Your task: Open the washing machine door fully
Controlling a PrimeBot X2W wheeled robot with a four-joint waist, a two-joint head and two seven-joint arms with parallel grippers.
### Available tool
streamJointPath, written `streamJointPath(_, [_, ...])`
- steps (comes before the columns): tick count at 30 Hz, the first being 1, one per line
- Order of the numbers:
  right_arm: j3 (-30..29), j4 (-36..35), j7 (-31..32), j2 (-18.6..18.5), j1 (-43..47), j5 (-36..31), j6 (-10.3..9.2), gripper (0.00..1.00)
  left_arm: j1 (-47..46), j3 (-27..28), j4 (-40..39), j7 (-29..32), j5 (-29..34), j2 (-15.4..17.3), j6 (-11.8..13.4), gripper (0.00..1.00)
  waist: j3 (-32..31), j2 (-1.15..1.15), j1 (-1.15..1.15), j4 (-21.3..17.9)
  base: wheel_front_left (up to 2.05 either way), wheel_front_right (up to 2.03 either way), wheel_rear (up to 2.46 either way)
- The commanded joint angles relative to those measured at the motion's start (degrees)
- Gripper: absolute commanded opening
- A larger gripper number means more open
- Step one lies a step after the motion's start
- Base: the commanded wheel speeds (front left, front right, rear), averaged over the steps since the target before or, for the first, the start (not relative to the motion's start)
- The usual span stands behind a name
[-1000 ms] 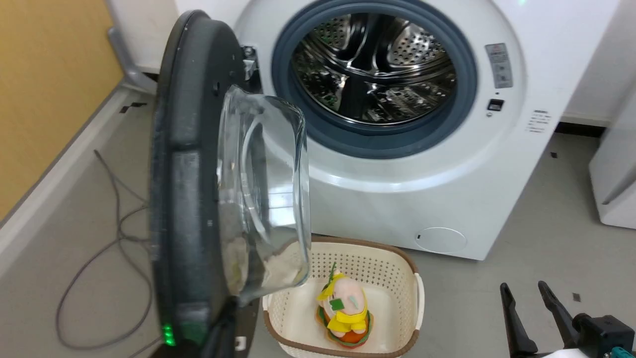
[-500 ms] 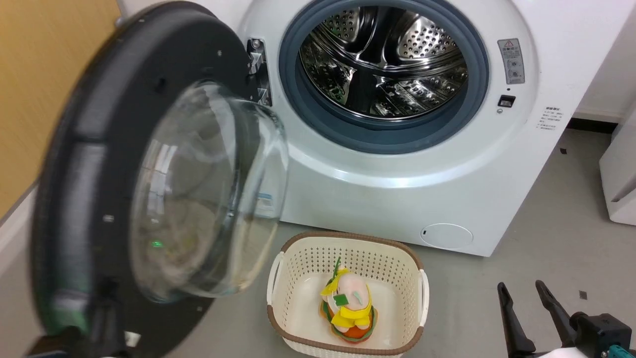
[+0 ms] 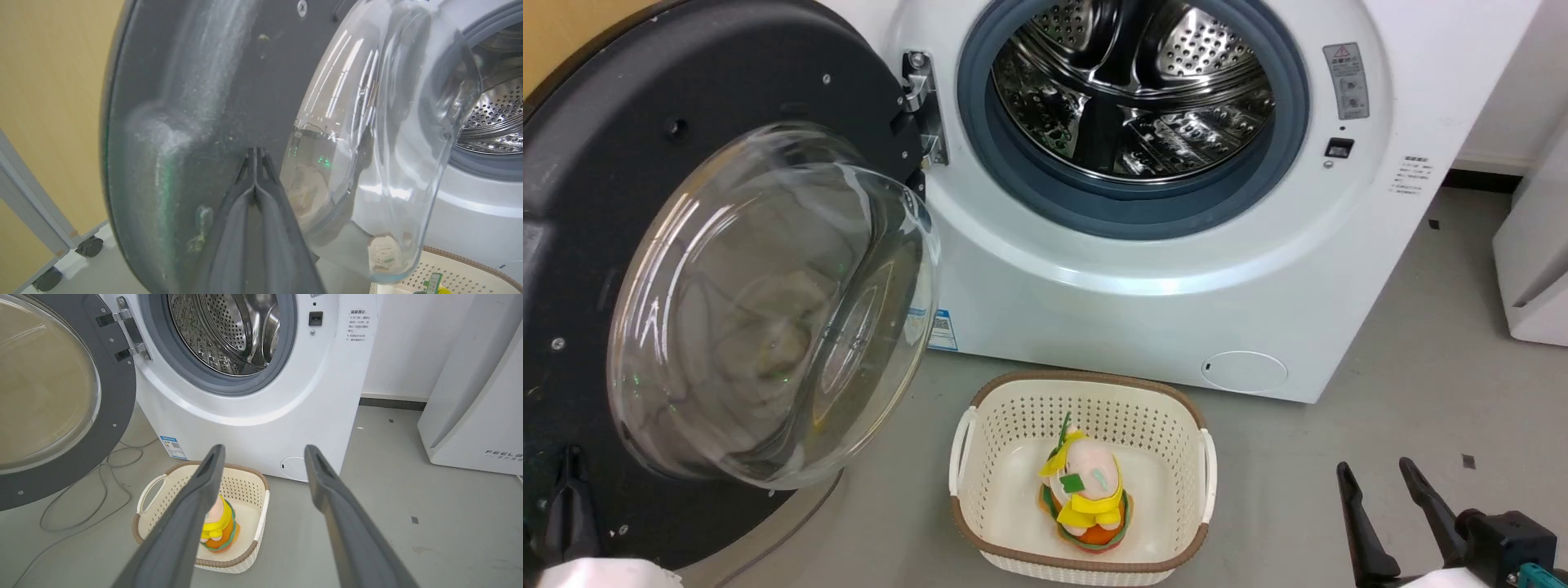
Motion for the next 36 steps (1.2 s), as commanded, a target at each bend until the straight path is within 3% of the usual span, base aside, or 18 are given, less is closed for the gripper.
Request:
streamJointPath(1, [0.17,-0.11,-0.1,0.22,-0.6,-0.2,0.05,1.0,-0.86,0.11,0.92,-0.62,0.03,0.31,-0.31,0.0,0.02,0.0,-0.01,-0.28,0.0,0.0,0.0])
streamJointPath(11, [0.21,0.66,-0.43,0.22,-0.57,-0.01,0.05,1.0,2.96,-2.14,-3.7,-2.15,0.85,-3.72,1.09,0.0,-1.09,0.0,-0.01,-0.96,0.0,0.0,0.0])
streamJointPath(12, [0.15,0.68,-0.49,0.22,-0.52,-0.01,0.05,1.0,3.66,-2.56,-4.74,-2.21,1.0,-4.25,1.34,0.31,-1.28,0.0,-0.01,-0.94,0.0,0.0,0.0])
streamJointPath(13, [0.09,0.65,-0.56,0.22,-0.46,-0.08,0.05,1.0,4.36,-3.13,-5.68,-2.13,1.16,-4.73,1.54,0.88,-1.43,0.0,-0.01,-0.88,0.0,0.0,0.0])
streamJointPath(14, [0.01,0.58,-0.62,0.22,-0.42,-0.13,0.05,1.0,4.95,-3.68,-6.52,-1.94,1.29,-5.09,1.68,1.0,-1.51,0.0,-0.01,-0.83,0.0,0.0,0.0])
streamJointPath(24, [0.48,-0.68,-1.28,0.22,-0.81,-1.77,0.05,1.0,6.08,-11.18,-10.61,0.5,3.92,-7.11,1.14,1.0,-2.33,0.0,-0.01,-2.23,0.0,0.0,0.0])
streamJointPath(36, [1.33,-3.09,-0.33,0.22,0.16,-2.97,0.05,1.0,-0.18,-16.46,-7.55,3.69,6.63,-5.31,-1.99,1.0,-3.25,0.0,-0.01,-7.43,0.0,0.0,0.0])
